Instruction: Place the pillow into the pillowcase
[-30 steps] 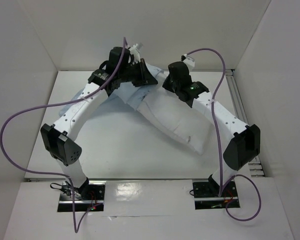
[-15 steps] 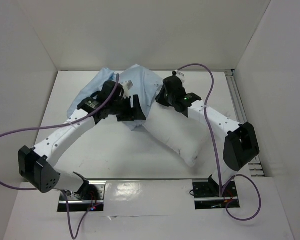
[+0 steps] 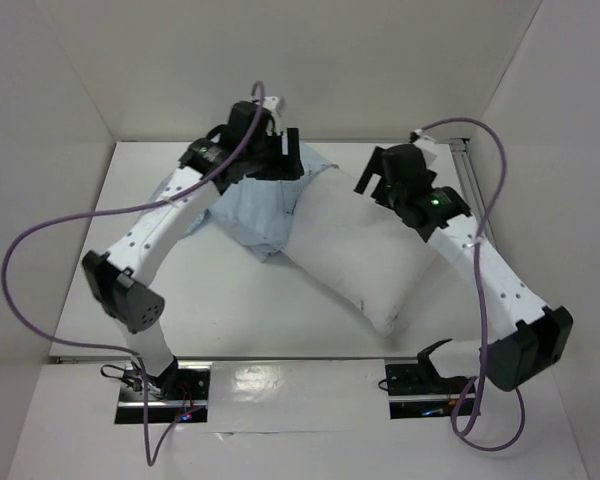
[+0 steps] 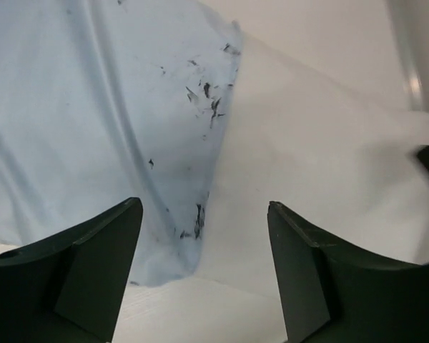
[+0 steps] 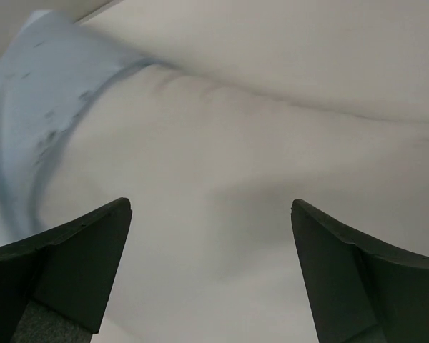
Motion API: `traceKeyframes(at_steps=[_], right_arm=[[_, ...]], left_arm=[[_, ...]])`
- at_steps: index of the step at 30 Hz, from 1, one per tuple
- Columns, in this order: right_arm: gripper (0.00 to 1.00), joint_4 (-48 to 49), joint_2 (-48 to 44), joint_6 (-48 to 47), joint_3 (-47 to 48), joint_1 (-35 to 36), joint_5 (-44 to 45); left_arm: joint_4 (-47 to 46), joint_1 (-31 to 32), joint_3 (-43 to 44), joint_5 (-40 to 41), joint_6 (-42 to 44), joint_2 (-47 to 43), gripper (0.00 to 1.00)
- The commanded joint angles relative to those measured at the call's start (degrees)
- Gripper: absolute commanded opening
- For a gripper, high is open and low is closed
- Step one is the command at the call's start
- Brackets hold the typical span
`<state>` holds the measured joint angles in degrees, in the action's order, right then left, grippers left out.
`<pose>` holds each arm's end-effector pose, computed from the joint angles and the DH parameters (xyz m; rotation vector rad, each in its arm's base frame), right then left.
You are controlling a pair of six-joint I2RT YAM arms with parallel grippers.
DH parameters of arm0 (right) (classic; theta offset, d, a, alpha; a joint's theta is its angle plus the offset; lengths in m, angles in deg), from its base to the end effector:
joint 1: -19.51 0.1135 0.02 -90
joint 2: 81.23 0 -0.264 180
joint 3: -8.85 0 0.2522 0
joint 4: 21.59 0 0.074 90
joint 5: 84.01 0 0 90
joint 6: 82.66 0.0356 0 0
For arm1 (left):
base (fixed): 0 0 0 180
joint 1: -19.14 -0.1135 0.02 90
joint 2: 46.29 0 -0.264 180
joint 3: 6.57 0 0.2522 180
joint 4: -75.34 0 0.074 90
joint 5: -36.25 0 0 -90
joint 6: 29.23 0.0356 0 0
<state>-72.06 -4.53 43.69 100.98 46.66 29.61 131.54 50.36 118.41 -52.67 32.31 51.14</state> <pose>0.2643 0.1195 0.3763 0.3996 2.0937 0.2032 0.3201 -0.1932 0.4394 0.0394 2.1295 -0.6112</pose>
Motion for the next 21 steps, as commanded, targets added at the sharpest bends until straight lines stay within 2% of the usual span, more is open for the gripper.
traceKeyframes(at_steps=[1,3,5,8,12,13,16,18,19,21], right_arm=[[1.00,-8.38,-6.12,0.82,-4.79,-7.28,2.76],[1.00,-8.38,-9.45,1.35,-9.62,-12.01,-2.83],[1.00,-8.38,-11.31,2.04,-12.61,-14.66,-6.02],[1.00,-9.96,-15.17,3.10,-17.10,-16.78,-10.16],[1.00,-9.44,-19.39,5.03,-24.39,-16.79,-15.34],[1.00,-7.95,-19.40,5.73,-25.71,-16.79,-16.57],[1.00,-2.69,-20.02,5.74,-30.63,-16.79,-21.67],[1.00,-0.04,-20.02,5.74,-33.61,-16.79,-24.91],[1.00,2.32,-19.23,5.74,-34.68,-16.79,-25.54],[1.00,6.97,-18.70,5.74,-37.66,-16.79,-28.44]], left_arm=[[4.67,3.92,3.99,10.40,3.07,7.06,0.84],[6.25,6.03,7.77,18.56,2.28,10.40,0.85],[8.44,6.83,11.72,21.23,1.75,14.97,0.85],[8.45,8.06,11.74,25.54,2.36,17.35,0.85],[8.45,8.59,12.27,30.37,2.37,19.72,0.76],[8.45,8.59,12.27,32.38,2.37,19.73,0.71],[8.45,8.59,12.79,35.21,2.89,21.14,0.67],[8.45,7.46,13.32,35.83,3.42,21.14,0.54],[7.93,7.45,13.84,34.61,4.29,21.14,0.36],[7.93,6.83,14.46,31.20,5.00,21.14,0.15]])
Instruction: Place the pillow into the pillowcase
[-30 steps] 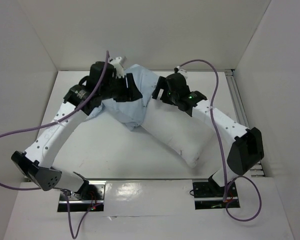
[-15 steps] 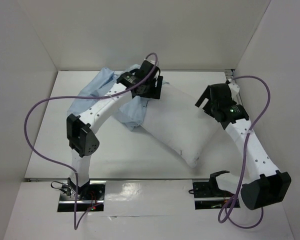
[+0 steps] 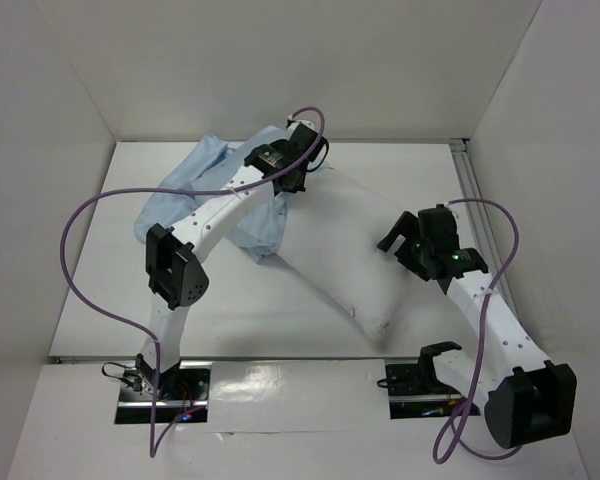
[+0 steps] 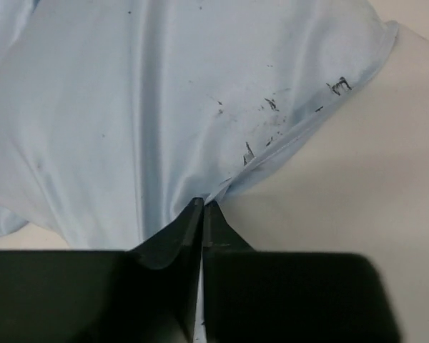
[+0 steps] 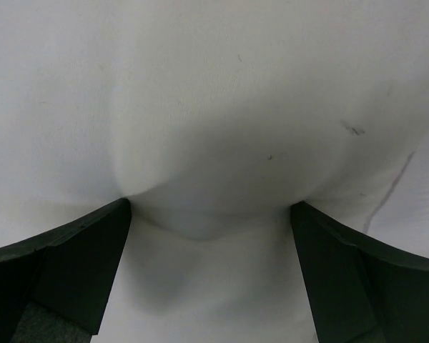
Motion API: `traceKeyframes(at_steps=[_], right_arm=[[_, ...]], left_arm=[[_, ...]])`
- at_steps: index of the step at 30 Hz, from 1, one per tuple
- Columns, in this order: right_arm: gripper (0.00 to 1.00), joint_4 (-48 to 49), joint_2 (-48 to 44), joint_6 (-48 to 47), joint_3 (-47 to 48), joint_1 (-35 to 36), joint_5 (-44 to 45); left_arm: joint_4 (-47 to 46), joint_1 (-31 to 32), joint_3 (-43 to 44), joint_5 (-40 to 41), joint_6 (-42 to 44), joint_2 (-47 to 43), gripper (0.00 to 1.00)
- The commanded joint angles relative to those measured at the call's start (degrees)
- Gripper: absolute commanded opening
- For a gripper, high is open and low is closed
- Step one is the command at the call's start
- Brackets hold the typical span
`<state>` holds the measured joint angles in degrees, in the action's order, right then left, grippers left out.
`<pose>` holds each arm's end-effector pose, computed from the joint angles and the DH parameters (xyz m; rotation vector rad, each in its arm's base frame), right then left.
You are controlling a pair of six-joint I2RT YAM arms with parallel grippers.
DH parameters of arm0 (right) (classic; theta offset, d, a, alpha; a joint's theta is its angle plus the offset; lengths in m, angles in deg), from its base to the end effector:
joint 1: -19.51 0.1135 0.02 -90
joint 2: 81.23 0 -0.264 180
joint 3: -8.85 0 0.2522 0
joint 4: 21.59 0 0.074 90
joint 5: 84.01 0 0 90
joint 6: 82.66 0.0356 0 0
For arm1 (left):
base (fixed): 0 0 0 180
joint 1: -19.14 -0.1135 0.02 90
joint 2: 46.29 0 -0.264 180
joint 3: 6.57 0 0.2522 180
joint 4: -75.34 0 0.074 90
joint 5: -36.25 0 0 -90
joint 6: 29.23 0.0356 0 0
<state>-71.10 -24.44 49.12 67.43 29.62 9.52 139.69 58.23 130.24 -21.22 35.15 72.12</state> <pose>0.1984 0.0332 0.2612 0.6910 2.3302 0.3438 0.3670 -0.2734 0.3506 0.0001 2.2226 0.0662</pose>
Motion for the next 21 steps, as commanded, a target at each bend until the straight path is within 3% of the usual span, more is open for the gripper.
traceKeyframes(at_steps=[1,2,5,8,9,11,14,16,21], right_arm=[[1.00,7.69,1.21,0.93,-5.08,0.26,-9.15],[1.00,9.45,1.21,0.94,-5.96,0.26,-10.29],[0.87,15.43,1.74,1.72,-8.51,0.26,-13.54],[0.43,23.59,2.27,3.65,-9.66,0.26,-17.41],[0.18,26.14,2.96,3.66,-9.66,0.26,-18.37],[0.00,32.57,6.12,5.42,-5.90,0.26,-20.49],[0.00,33.82,12.54,3.41,7.79,0.26,-22.16],[0.00,32.59,14.21,2.00,17.96,0.26,-22.16],[0.00,29.51,10.28,-0.12,26.55,0.26,-19.45]], left_arm=[[-0.75,-1.03,2.64,-2.02,3.38,-0.54,0.06],[-0.75,-1.03,2.64,-3.95,3.39,-0.55,0.00],[-1.54,-1.03,2.11,-10.89,4.01,-2.03,0.00],[-3.56,0.63,1.59,-23.09,4.70,-3.44,0.00],[-5.31,1.16,1.59,-26.78,4.71,-4.32,0.00],[-6.90,1.95,1.59,-38.21,4.18,-4.94,0.00],[-9.71,2.48,5.44,-52.16,1.12,-5.56,0.00],[-10.25,2.48,10.25,-56.07,-0.12,-6.25,0.00],[-15.42,1.95,17.58,-63.90,-4.77,-10.29,0.00]])
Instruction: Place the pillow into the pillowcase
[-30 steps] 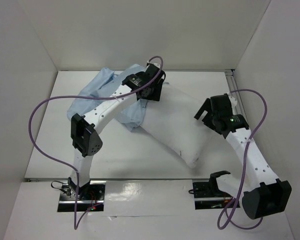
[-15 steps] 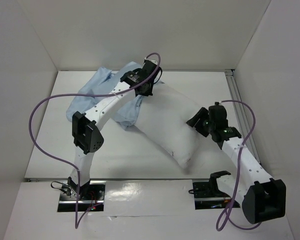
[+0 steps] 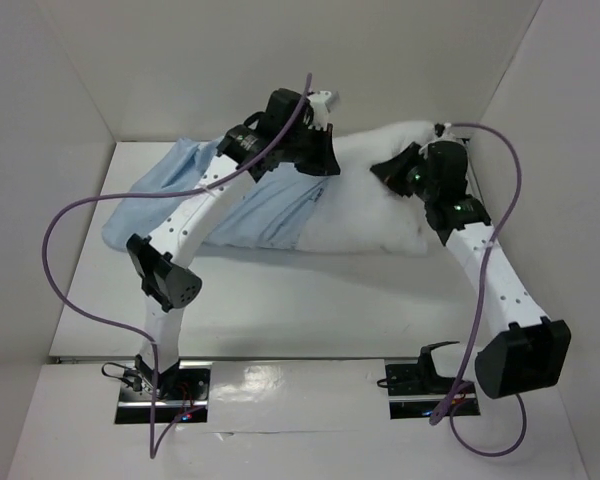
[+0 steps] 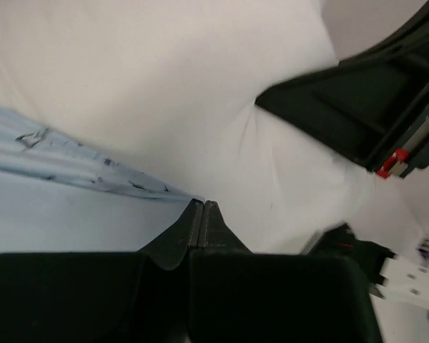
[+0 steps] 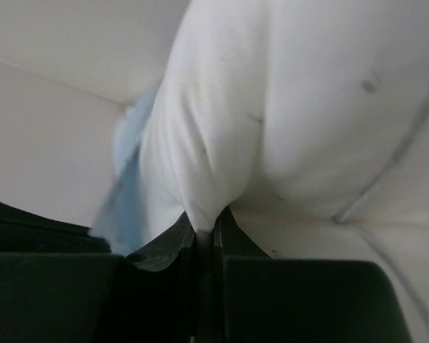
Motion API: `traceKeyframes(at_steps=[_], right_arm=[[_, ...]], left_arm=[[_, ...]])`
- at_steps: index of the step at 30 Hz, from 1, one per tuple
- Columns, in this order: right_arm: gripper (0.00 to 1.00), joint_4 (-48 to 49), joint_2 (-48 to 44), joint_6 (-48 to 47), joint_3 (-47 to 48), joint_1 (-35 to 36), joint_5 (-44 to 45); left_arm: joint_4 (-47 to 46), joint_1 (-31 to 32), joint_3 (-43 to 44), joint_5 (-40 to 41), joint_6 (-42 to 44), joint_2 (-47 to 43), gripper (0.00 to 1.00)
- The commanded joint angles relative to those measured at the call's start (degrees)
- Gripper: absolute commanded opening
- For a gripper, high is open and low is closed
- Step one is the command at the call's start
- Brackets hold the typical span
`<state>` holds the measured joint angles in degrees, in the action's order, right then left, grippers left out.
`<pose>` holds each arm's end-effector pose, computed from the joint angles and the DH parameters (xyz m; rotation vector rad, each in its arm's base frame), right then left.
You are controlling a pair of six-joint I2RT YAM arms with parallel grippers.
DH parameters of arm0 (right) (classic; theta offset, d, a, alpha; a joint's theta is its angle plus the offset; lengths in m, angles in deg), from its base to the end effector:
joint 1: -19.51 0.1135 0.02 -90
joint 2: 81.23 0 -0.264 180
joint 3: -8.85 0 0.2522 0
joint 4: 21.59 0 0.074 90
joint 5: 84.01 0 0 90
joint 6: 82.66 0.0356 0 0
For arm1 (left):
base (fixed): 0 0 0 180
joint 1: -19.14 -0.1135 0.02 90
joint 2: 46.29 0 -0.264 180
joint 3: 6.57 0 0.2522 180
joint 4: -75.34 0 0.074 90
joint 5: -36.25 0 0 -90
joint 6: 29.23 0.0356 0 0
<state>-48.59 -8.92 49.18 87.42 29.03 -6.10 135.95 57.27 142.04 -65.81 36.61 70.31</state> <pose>0.2870 0.0557 0.3540 0.4169 1.9653 0.7909 0.3475 -0.2822 0.4312 0.4000 2.1428 -0.8648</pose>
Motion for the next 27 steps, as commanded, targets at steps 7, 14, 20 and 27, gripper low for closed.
traceKeyframes(at_steps=[7,14,20,27], right_arm=[[0.00,6.38,-11.58,2.45,-5.29,4.80,0.94],[0.00,11.73,-9.56,10.27,-24.55,14.38,5.95],[0.00,13.24,-8.42,11.86,-22.99,15.53,7.26],[0.00,10.60,-7.46,6.41,-15.95,14.13,13.06]], left_arm=[[-15.91,-0.51,-5.81,-19.06,-8.35,-9.65,0.00],[-16.44,-0.51,-7.93,-21.78,-10.81,-3.13,0.00],[-15.22,-0.51,-1.97,-22.49,-10.21,-1.29,0.00],[-11.88,-1.04,-4.38,-15.82,-6.60,-2.87,0.00]])
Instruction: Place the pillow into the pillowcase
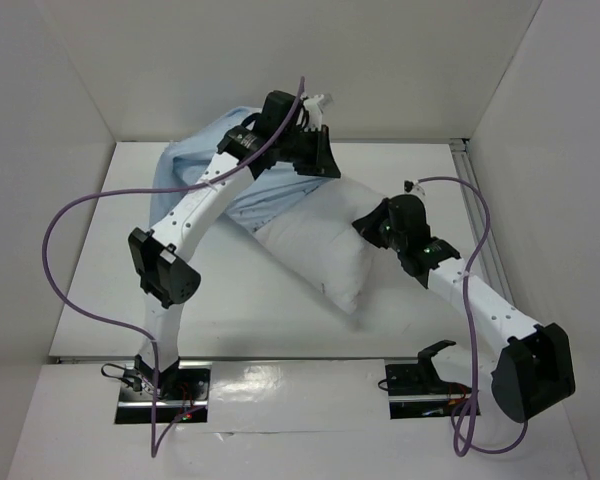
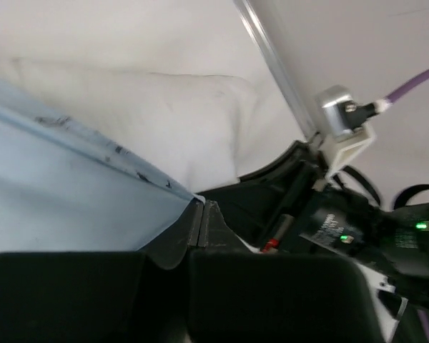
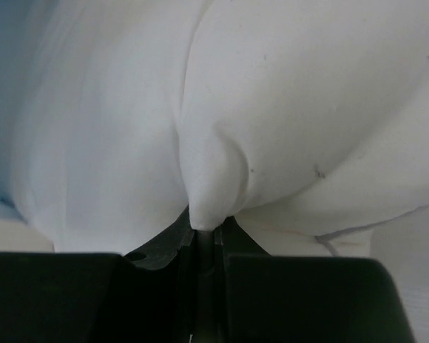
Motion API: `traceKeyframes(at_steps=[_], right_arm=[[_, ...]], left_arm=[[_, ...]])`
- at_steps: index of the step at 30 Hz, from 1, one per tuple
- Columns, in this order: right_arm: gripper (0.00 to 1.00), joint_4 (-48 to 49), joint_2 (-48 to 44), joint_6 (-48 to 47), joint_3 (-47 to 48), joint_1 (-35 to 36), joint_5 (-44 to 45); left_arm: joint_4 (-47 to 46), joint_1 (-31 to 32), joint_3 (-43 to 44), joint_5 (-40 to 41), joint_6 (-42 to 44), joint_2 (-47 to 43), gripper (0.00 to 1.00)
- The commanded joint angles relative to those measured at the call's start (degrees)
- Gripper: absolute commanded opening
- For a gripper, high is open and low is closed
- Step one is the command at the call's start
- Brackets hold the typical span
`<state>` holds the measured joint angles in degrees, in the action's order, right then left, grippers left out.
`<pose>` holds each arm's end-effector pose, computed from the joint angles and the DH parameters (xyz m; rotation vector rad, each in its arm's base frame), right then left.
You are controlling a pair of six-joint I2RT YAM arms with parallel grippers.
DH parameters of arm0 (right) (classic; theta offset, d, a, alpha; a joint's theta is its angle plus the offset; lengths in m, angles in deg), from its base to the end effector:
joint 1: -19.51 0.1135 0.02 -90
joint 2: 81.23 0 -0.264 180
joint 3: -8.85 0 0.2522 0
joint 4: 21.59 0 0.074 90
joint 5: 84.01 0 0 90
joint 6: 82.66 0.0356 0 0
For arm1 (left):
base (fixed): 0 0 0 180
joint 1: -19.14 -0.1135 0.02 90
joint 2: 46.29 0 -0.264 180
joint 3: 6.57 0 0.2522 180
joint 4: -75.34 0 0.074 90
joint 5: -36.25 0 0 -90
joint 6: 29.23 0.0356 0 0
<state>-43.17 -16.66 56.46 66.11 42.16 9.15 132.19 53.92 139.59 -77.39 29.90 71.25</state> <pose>0.2340 0.0955 0.2669 0.5268 2.0869 0.6966 0.3675 -0.2726 0.4180 0.3503 2.1897 -1.1004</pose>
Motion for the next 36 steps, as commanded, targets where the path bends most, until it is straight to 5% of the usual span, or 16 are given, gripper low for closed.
traceKeyframes(at_steps=[1,3,4,5,8,11,15,18,23,28,36], right_arm=[[0.00,5.18,2.11,-1.57,5.88,-0.14,-1.58],[0.00,5.18,4.32,-3.41,5.89,-1.82,-1.58],[0.04,5.18,6.68,-4.20,6.67,-2.87,-3.49],[0.18,3.78,7.75,-5.17,7.38,-5.23,-5.08],[0.83,0.45,9.16,-9.30,10.10,-9.71,-8.52],[1.00,-4.11,6.89,-11.67,12.47,-13.41,-8.53],[1.00,-10.45,3.81,-13.87,15.47,-17.20,-7.03],[1.00,-12.31,1.87,-14.93,16.78,-19.13,-7.03],[1.00,-14.42,0.64,-15.55,17.31,-19.67,-9.13],[1.00,-14.42,1.69,-16.08,17.31,-19.67,-10.71],[1.00,-13.90,2.31,-16.08,17.84,-19.67,-11.33]], left_arm=[[-7.33,2.30,-3.19,-1.79,0.11,-4.41,0.21],[-5.05,1.78,-4.78,0.69,2.13,-3.90,0.60],[-1.38,1.78,-4.78,1.83,2.92,-3.89,0.72],[0.57,1.78,-3.91,4.80,3.71,-3.89,0.83],[4.80,1.78,-5.29,16.71,6.35,-6.87,0.87],[3.77,1.78,-13.19,31.74,7.32,-15.27,0.85],[-2.03,0.29,-29.80,46.19,5.57,-25.65,0.73],[-5.38,-3.05,-41.14,45.70,1.88,-28.58,0.73],[-17.92,-1.23,-59.41,49.09,-0.24,-31.05,0.99],[-23.12,0.81,-66.38,60.53,-6.83,-29.21,1.00],[-31.30,-1.73,-67.45,59.41,-5.96,-22.44,0.93]])
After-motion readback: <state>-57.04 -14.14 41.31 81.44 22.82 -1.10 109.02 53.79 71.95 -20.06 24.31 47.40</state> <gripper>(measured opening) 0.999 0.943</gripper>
